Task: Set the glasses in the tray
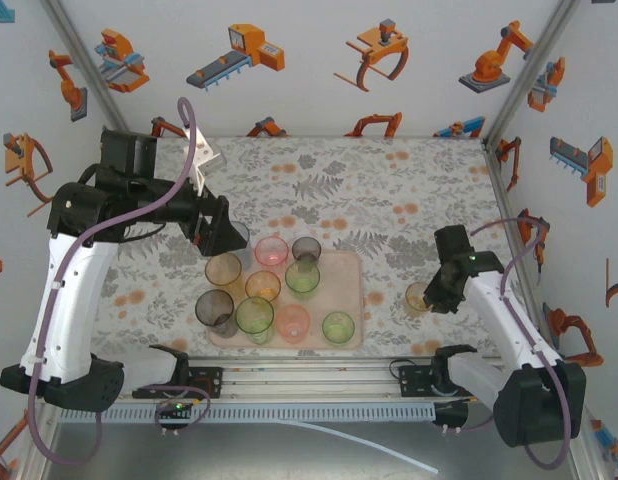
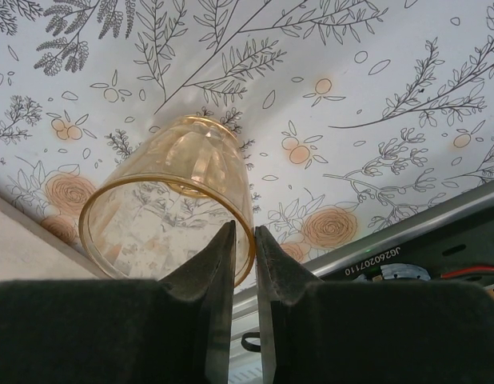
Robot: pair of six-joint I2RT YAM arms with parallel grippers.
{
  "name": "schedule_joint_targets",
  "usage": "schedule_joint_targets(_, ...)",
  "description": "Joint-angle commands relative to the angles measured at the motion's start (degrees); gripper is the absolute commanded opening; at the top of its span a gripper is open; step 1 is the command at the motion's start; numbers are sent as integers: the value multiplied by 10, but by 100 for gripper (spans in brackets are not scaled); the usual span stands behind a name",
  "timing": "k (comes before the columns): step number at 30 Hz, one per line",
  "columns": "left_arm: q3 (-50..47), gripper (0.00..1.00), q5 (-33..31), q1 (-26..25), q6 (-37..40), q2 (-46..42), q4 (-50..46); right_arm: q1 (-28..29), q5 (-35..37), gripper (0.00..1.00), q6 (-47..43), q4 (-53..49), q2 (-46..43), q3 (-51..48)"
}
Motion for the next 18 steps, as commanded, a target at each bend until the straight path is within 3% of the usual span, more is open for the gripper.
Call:
schedule_joint_targets(1,-6,97,5,-2,15,-11,2,-3,11,18,5,8,2,-8)
schedule_joint_targets(18,-11,97,-22,-2,2,-13,21,-3,18,6,8,-2,-25,0)
